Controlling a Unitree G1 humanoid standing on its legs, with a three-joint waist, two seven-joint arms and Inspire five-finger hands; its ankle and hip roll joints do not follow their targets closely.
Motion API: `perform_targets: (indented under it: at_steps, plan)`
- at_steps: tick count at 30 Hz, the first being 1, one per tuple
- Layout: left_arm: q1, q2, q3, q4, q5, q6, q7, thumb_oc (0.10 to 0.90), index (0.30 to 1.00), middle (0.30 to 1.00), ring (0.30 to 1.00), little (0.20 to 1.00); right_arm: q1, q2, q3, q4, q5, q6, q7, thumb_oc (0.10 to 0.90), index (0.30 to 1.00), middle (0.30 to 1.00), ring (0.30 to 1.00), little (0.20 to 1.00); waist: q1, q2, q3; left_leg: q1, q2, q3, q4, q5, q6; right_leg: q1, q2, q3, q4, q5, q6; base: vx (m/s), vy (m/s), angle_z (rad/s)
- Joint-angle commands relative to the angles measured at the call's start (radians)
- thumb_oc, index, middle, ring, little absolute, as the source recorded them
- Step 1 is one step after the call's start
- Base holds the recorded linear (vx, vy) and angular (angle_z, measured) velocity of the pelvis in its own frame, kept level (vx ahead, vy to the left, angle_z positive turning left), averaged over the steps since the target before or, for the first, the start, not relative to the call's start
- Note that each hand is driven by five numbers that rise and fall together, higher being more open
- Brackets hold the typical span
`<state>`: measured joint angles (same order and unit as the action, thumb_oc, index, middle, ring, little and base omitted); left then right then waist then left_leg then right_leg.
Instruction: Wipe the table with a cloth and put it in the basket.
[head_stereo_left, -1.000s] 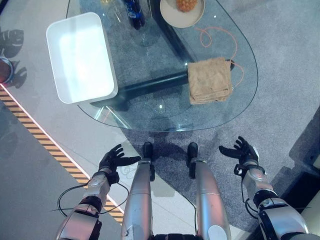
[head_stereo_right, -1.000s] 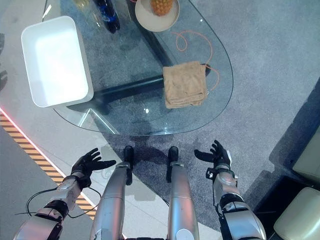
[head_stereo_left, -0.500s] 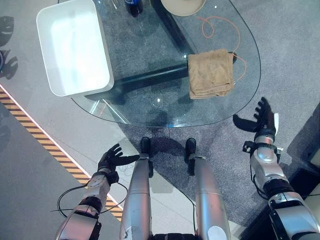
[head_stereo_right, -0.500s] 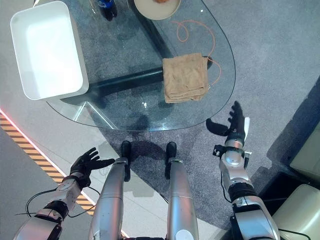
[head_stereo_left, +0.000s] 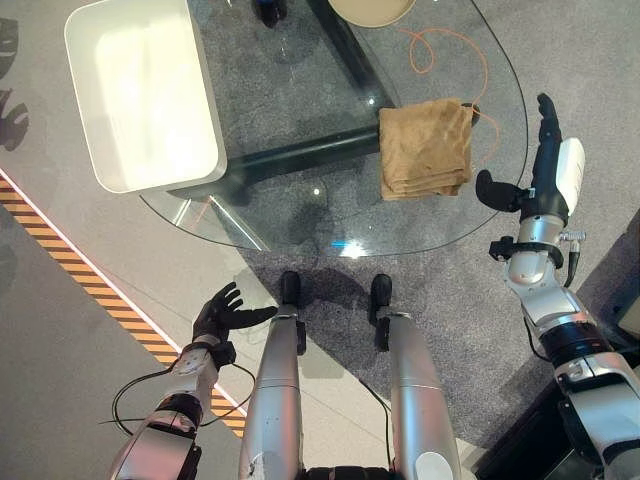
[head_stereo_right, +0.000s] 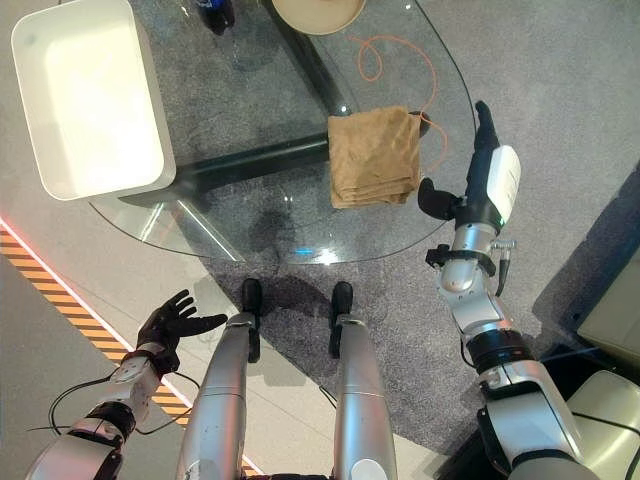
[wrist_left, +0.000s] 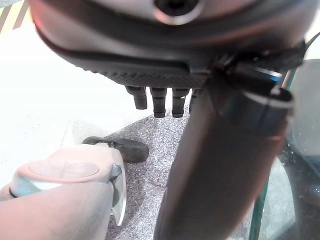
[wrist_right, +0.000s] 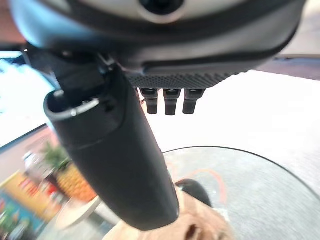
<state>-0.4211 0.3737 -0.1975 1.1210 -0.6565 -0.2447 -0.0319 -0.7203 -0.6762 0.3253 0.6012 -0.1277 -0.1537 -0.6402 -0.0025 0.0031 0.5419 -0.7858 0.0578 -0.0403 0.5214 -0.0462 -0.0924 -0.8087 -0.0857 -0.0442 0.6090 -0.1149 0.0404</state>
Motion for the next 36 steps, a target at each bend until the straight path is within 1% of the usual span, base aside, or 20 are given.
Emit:
perform_targets:
  at_steps: [1, 6, 8, 9, 10, 14, 19, 20, 26, 27, 34, 36]
  plan:
    - [0.051, 0.045, -0.011, -0.006, -0.037, -0.026, 0.002, 0.800, 0.900, 0.900, 0.900, 0.900, -0.067, -0.106, -0.001, -0.082, -0.038, -0.006, -0.025, 0.800, 0.900, 0.900, 0.900, 0.900, -0.005, 0.012, -0.022, 0.046, -0.066, 0.046, -0.010, -0.022, 0.060, 0.059, 0.033, -0.059, -0.033, 0.001, -0.016, 0.00, 0.000, 0.00]
    - [0.043, 0.051, -0.020, -0.015, -0.035, -0.015, 0.002, 0.800, 0.900, 0.900, 0.900, 0.900, -0.147, -0.122, 0.069, -0.033, -0.046, 0.017, 0.014, 0.800, 0.900, 0.900, 0.900, 0.900, 0.010, 0.013, -0.022, 0.053, -0.069, 0.046, -0.026, -0.015, 0.060, 0.065, 0.033, -0.070, -0.046, 0.005, -0.016, 0.00, 0.000, 0.00]
    - [0.035, 0.056, -0.027, -0.019, -0.034, -0.009, 0.005, 0.800, 0.900, 0.900, 0.900, 0.900, -0.195, -0.127, 0.113, -0.002, -0.043, 0.035, 0.044, 0.800, 0.900, 0.900, 0.900, 0.900, 0.019, 0.012, -0.022, 0.054, -0.069, 0.045, -0.032, -0.013, 0.059, 0.066, 0.032, -0.077, -0.051, 0.005, -0.017, -0.02, -0.033, 0.01]
    - [0.034, 0.056, -0.027, -0.020, -0.034, -0.008, 0.005, 0.800, 0.900, 0.900, 0.900, 0.900, -0.201, -0.128, 0.118, 0.001, -0.041, 0.037, 0.048, 0.800, 0.900, 0.900, 0.900, 0.900, 0.020, 0.012, -0.022, 0.054, -0.069, 0.044, -0.032, -0.013, 0.059, 0.067, 0.031, -0.077, -0.051, 0.005, -0.017, -0.02, -0.038, 0.03]
    - [0.028, 0.061, -0.028, -0.021, -0.031, -0.002, 0.002, 0.800, 0.900, 0.900, 0.900, 0.900, -0.226, -0.130, 0.141, 0.021, -0.037, 0.049, 0.078, 0.800, 0.900, 0.900, 0.900, 0.900, 0.025, 0.011, -0.022, 0.054, -0.069, 0.044, -0.033, -0.013, 0.058, 0.067, 0.030, -0.081, -0.052, 0.005, -0.018, -0.01, -0.031, 0.04]
    - [0.021, 0.068, -0.037, -0.033, -0.031, 0.010, 0.006, 0.800, 0.900, 0.900, 0.900, 0.900, -0.285, -0.135, 0.207, 0.068, -0.019, 0.070, 0.118, 0.800, 0.900, 0.900, 0.900, 0.900, 0.036, 0.014, -0.022, 0.062, -0.072, 0.041, -0.045, -0.008, 0.058, 0.074, 0.031, -0.087, -0.059, 0.004, -0.020, 0.00, -0.008, 0.01]
    - [0.012, 0.071, -0.042, -0.041, -0.030, 0.025, 0.008, 0.800, 0.900, 0.900, 0.900, 0.900, -0.327, -0.121, 0.250, 0.123, 0.004, 0.085, 0.170, 0.800, 0.900, 0.900, 0.900, 0.900, 0.045, 0.018, -0.022, 0.065, -0.074, 0.037, -0.049, -0.007, 0.058, 0.075, 0.030, -0.093, -0.057, 0.001, -0.023, 0.00, -0.002, 0.01]
    - [0.007, 0.071, -0.045, -0.042, -0.031, 0.030, 0.010, 0.800, 0.900, 0.900, 0.900, 0.900, -0.335, -0.116, 0.261, 0.149, 0.007, 0.076, 0.188, 0.800, 0.900, 0.900, 0.900, 0.900, 0.048, 0.019, -0.022, 0.067, -0.075, 0.036, -0.050, -0.007, 0.058, 0.076, 0.029, -0.095, -0.057, 0.001, -0.024, 0.01, -0.008, 0.07]
    - [-0.001, 0.069, -0.053, -0.044, -0.031, 0.036, 0.013, 0.800, 0.900, 0.900, 0.900, 0.900, -0.360, -0.097, 0.292, 0.217, -0.007, 0.073, 0.224, 0.800, 0.900, 0.900, 0.900, 0.900, 0.055, 0.027, -0.022, 0.071, -0.078, 0.034, -0.054, -0.005, 0.061, 0.077, 0.029, -0.099, -0.056, -0.001, -0.026, 0.00, -0.002, 0.02]
    - [-0.002, 0.071, -0.053, -0.043, -0.031, 0.038, 0.010, 0.800, 0.900, 0.900, 0.900, 0.900, -0.368, -0.096, 0.298, 0.224, -0.004, 0.084, 0.229, 0.800, 0.900, 0.900, 0.900, 0.900, 0.056, 0.029, -0.022, 0.072, -0.080, 0.033, -0.056, -0.004, 0.061, 0.076, 0.029, -0.099, -0.057, 0.000, -0.026, 0.00, 0.000, 0.00]
    - [-0.006, 0.068, -0.056, -0.043, -0.028, 0.045, 0.014, 0.800, 0.900, 0.900, 0.900, 0.900, -0.389, -0.079, 0.298, 0.279, 0.000, 0.110, 0.247, 0.800, 0.900, 0.900, 0.900, 0.900, 0.061, 0.038, -0.022, 0.069, -0.081, 0.031, -0.057, -0.002, 0.062, 0.071, 0.030, -0.099, -0.052, -0.001, -0.027, 0.00, 0.000, 0.00]
    - [-0.007, 0.065, -0.057, -0.045, -0.027, 0.047, 0.017, 0.800, 0.900, 0.900, 0.900, 0.900, -0.388, -0.076, 0.292, 0.303, -0.002, 0.103, 0.255, 0.800, 0.900, 0.900, 0.900, 0.900, 0.062, 0.041, -0.022, 0.069, -0.082, 0.030, -0.057, -0.003, 0.063, 0.069, 0.029, -0.100, -0.049, -0.003, -0.028, 0.00, 0.000, 0.00]
